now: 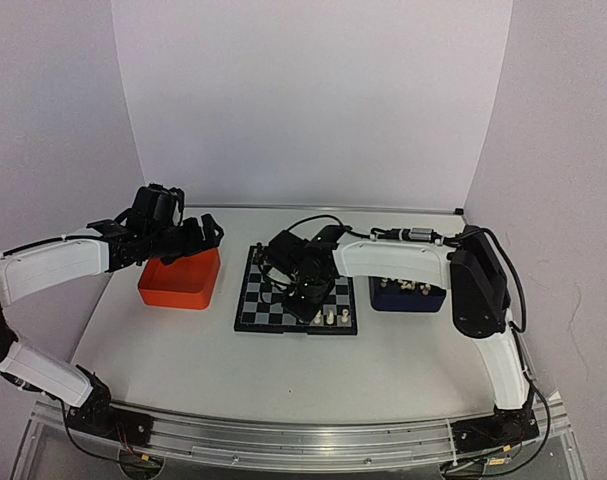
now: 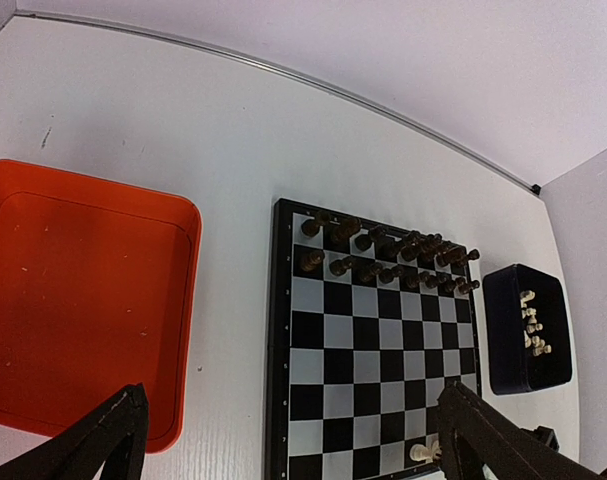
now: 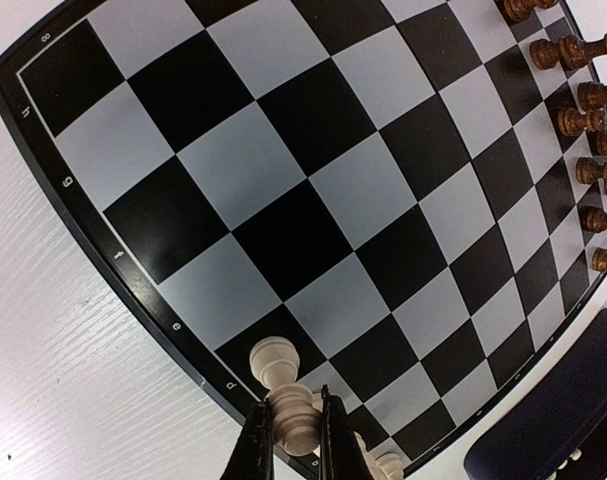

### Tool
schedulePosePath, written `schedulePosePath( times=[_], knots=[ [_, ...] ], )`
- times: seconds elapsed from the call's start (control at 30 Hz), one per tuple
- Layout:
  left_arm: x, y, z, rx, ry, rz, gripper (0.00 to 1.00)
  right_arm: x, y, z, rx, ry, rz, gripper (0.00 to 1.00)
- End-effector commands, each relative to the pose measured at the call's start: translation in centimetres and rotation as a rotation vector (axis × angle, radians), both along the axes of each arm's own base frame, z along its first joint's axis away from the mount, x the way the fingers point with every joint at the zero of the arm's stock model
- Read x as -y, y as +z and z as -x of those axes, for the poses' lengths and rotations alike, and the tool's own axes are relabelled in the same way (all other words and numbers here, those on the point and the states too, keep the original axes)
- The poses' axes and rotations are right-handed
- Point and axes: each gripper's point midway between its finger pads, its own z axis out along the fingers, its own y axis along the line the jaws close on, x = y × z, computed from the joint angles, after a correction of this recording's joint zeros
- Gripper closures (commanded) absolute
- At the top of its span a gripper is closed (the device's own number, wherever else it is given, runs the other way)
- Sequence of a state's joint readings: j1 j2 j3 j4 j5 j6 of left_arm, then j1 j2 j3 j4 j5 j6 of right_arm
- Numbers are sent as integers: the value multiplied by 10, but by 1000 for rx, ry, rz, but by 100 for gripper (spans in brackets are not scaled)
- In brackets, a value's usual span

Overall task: Set up the chess pieces on the board
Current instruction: Place the chess piece on the chessboard.

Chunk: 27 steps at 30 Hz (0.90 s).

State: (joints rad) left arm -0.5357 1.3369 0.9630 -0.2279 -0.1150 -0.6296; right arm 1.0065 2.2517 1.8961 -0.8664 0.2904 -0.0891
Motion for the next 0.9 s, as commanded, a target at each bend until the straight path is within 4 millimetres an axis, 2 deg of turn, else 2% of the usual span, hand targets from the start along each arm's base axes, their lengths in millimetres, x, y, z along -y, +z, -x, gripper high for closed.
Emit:
schedulePosePath(
  times=[0.0,0.23,0.6,0.7,0.83,0.87],
  knots=[
    [3,24,-8,52,3,37,0,3,-3,0,3,-8,20,99],
    [3,24,-7,54,2,39,0,2,-2,1,-6,-15,11,81],
    [7,26,-8,61,-13,52,0,-7,22,-1,9,-27,-57,66],
    [6,28,-8,69,-12,55,0,-11,39,0,15,-31,-100,54],
    [6,33,-9,82,-9,58,0,-15,71,1,36,-34,-172,35],
    [6,34,-9,88,-10,62,0,-15,80,2,41,-33,-193,26]
  ],
)
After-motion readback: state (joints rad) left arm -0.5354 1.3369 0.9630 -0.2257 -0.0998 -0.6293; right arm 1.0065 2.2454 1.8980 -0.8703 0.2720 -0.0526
